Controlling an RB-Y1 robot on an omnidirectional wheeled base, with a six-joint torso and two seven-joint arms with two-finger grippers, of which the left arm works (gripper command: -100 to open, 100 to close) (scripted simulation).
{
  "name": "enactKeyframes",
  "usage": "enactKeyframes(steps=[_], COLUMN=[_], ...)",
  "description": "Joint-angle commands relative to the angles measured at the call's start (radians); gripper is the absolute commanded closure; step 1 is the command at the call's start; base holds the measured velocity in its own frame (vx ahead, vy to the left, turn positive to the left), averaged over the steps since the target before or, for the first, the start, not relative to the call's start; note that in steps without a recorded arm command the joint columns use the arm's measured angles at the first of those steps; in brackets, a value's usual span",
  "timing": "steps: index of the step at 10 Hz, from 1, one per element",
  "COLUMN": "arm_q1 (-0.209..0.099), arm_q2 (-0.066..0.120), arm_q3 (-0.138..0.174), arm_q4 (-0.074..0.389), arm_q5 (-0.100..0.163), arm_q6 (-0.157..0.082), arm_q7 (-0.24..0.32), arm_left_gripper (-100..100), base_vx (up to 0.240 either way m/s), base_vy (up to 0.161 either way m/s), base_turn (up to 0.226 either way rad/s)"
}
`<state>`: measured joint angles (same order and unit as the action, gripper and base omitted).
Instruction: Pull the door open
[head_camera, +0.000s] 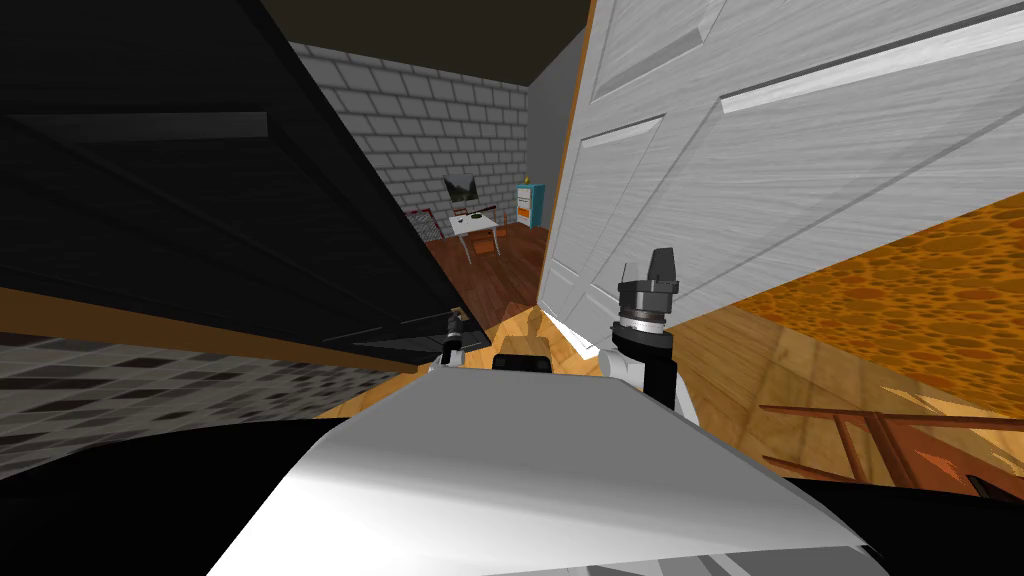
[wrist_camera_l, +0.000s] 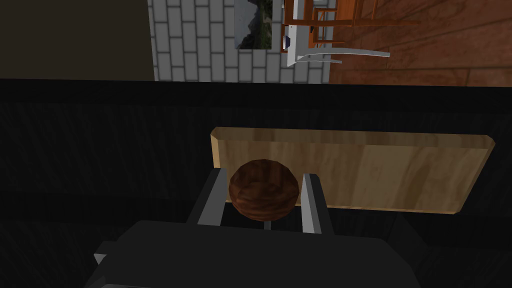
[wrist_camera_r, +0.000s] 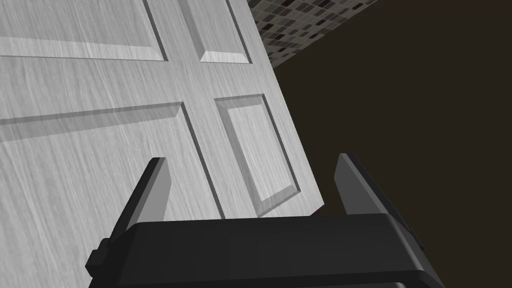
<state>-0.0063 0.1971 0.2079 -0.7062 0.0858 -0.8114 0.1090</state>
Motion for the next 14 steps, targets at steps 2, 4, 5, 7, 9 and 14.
enactKeyframes(steps=[2,4,5,7,9,14], arm_q1=[0.002,0.004,0.005,0.019,0.032,0.060], arm_q2=[0.023,0.040,0.035,0.048,0.067,0.095], arm_q3=[-0.031,-0.052,-0.046,-0.069,-0.095,-0.139], arm_q4=[0.007,0.009,0.005,0.003,-0.004,-0.012], arm_q5=[-0.012,-0.020,-0.018,-0.031,-0.045,-0.070], arm_q6=[-0.009,-0.013,-0.008,-0.018,-0.034,-0.062], arm_q7=[0.048,0.079,0.067,0.095,0.127,0.175], arm_left_gripper=[100,100,100,100,100,100], base_vx=[-0.252,-0.252,-0.099,-0.200,-0.275,-0.213], base_vy=[0.045,0.032,0.005,0.031,0.059,0.031], base_turn=[-0.159,-0.134,-0.029,-0.103,-0.153,-0.085])
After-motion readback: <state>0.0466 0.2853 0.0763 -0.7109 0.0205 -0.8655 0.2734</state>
